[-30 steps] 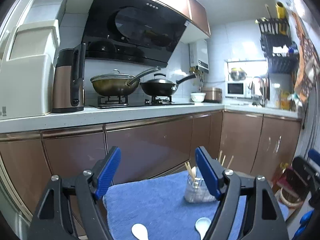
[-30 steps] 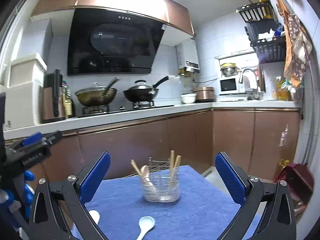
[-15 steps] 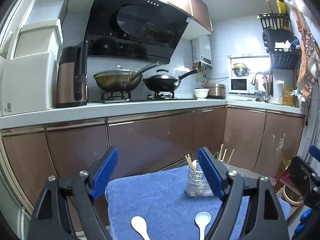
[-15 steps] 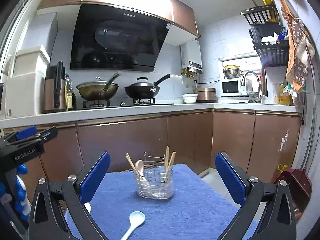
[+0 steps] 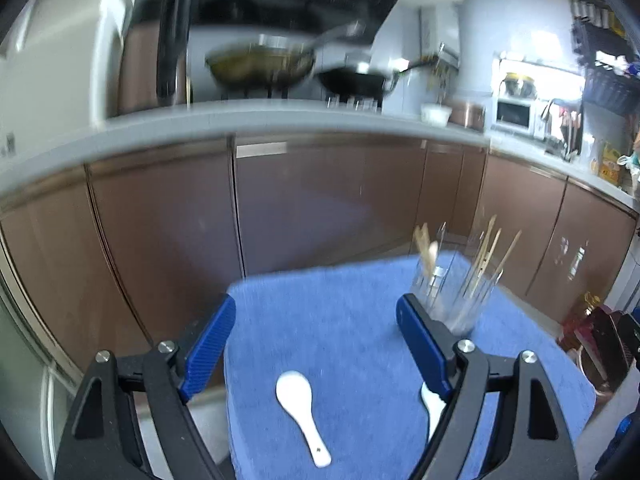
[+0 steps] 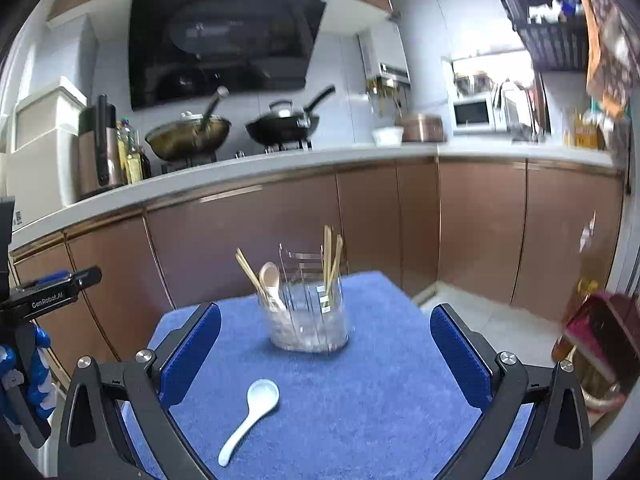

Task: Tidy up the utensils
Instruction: 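Lower both tools toward the white spoon and the light blue spoon, then close the left tool on the white spoon while the right tool grasps the light blue spoon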

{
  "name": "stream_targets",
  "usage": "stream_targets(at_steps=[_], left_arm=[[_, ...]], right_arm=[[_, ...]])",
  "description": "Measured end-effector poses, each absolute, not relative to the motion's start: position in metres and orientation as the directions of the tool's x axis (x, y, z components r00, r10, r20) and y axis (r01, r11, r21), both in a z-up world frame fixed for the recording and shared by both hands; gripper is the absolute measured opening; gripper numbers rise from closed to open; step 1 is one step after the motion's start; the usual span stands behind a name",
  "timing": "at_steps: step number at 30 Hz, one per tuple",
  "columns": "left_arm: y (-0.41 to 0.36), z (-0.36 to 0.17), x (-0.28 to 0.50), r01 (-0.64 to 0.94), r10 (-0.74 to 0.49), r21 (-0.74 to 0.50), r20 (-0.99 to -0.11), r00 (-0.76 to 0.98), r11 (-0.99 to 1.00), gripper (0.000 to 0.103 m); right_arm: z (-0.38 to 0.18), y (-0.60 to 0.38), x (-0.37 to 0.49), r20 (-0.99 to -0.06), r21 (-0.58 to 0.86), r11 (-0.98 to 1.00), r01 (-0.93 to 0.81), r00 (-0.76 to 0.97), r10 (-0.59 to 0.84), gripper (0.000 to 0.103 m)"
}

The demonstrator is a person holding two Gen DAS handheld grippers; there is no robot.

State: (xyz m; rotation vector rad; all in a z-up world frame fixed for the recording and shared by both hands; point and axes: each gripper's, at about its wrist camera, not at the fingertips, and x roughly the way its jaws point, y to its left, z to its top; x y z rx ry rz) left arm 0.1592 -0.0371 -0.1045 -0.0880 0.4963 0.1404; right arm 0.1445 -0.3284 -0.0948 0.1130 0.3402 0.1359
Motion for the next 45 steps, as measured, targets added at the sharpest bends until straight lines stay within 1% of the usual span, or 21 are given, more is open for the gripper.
stream_targets(at_steps=[3,5,11,14,16,18,19,20,21,23,25,27,29,32,35,37,43,45], left_arm=[[-0.020,-0.125,0.176,-0.129,0.041,-0.114,-0.572,0.819,0.985,0.082],[-0.007,-0.141,0.187,-0.109,-0.030,-0.181,-0.627,0.778,0.977,0.081],[0.031,-0.191,0.216,-0.130,-0.155,-0.315,-0.734,0.661,0.940,0.081],[0.049,-0.211,0.226,-0.150,-0.175,-0.336,-0.762,0.624,0.930,0.081],[0.059,-0.222,0.232,-0.155,-0.191,-0.352,-0.770,0.608,0.923,0.078],[0.069,-0.233,0.240,-0.154,-0.231,-0.388,-0.775,0.589,0.909,0.069],[0.072,-0.239,0.243,-0.153,-0.253,-0.408,-0.776,0.578,0.900,0.066],[0.076,-0.245,0.247,-0.153,-0.276,-0.427,-0.778,0.565,0.891,0.061],[0.077,-0.252,0.249,-0.151,-0.301,-0.448,-0.777,0.553,0.881,0.055],[0.081,-0.263,0.253,-0.132,-0.358,-0.492,-0.768,0.532,0.860,0.048],[0.084,-0.272,0.258,-0.114,-0.403,-0.526,-0.758,0.513,0.843,0.043],[0.085,-0.278,0.260,-0.101,-0.431,-0.546,-0.750,0.501,0.832,0.036],[0.087,-0.282,0.264,-0.087,-0.447,-0.554,-0.745,0.494,0.828,0.034],[0.086,-0.287,0.269,-0.071,-0.476,-0.573,-0.738,0.479,0.817,0.030],[0.083,-0.294,0.272,-0.055,-0.490,-0.576,-0.738,0.463,0.816,0.027],[0.081,-0.296,0.272,-0.049,-0.490,-0.572,-0.741,0.460,0.819,0.025],[0.076,-0.295,0.278,-0.032,-0.475,-0.546,-0.755,0.453,0.837,0.023],[0.075,-0.297,0.280,-0.032,-0.464,-0.533,-0.763,0.450,0.846,0.016]], right_arm=[[-0.108,-0.333,0.158,-0.372,0.169,0.980,-0.110,0.913,0.166,0.103],[-0.117,-0.333,0.167,-0.406,0.182,0.977,-0.108,0.897,0.174,0.103],[-0.147,-0.318,0.196,-0.521,0.198,0.974,-0.112,0.830,0.201,0.103],[-0.165,-0.305,0.212,-0.582,0.202,0.973,-0.113,0.785,0.212,0.102],[-0.174,-0.297,0.220,-0.611,0.215,0.969,-0.124,0.757,0.233,0.099],[-0.186,-0.289,0.232,-0.649,0.241,0.961,-0.137,0.713,0.264,0.095],[-0.192,-0.286,0.237,-0.665,0.255,0.957,-0.140,0.693,0.278,0.092],[-0.198,-0.283,0.242,-0.679,0.276,0.951,-0.143,0.671,0.298,0.087],[-0.204,-0.281,0.247,-0.689,0.295,0.945,-0.144,0.653,0.314,0.084],[-0.215,-0.277,0.257,-0.709,0.332,0.933,-0.142,0.614,0.346,0.077],[-0.225,-0.274,0.265,-0.728,0.352,0.926,-0.138,0.581,0.363,0.072],[-0.233,-0.272,0.272,-0.738,0.375,0.917,-0.136,0.555,0.384,0.067],[-0.241,-0.272,0.278,-0.747,0.394,0.910,-0.129,0.532,0.399,0.062],[-0.250,-0.271,0.286,-0.762,0.401,0.908,-0.124,0.505,0.405,0.058],[-0.259,-0.270,0.294,-0.773,0.416,0.901,-0.123,0.474,0.421,0.056],[-0.263,-0.269,0.299,-0.779,0.416,0.901,-0.126,0.461,0.424,0.053],[-0.268,-0.267,0.315,-0.783,0.436,0.888,-0.148,0.424,0.455,0.048],[-0.269,-0.264,0.321,-0.781,0.449,0.878,-0.163,0.405,0.475,0.045]])
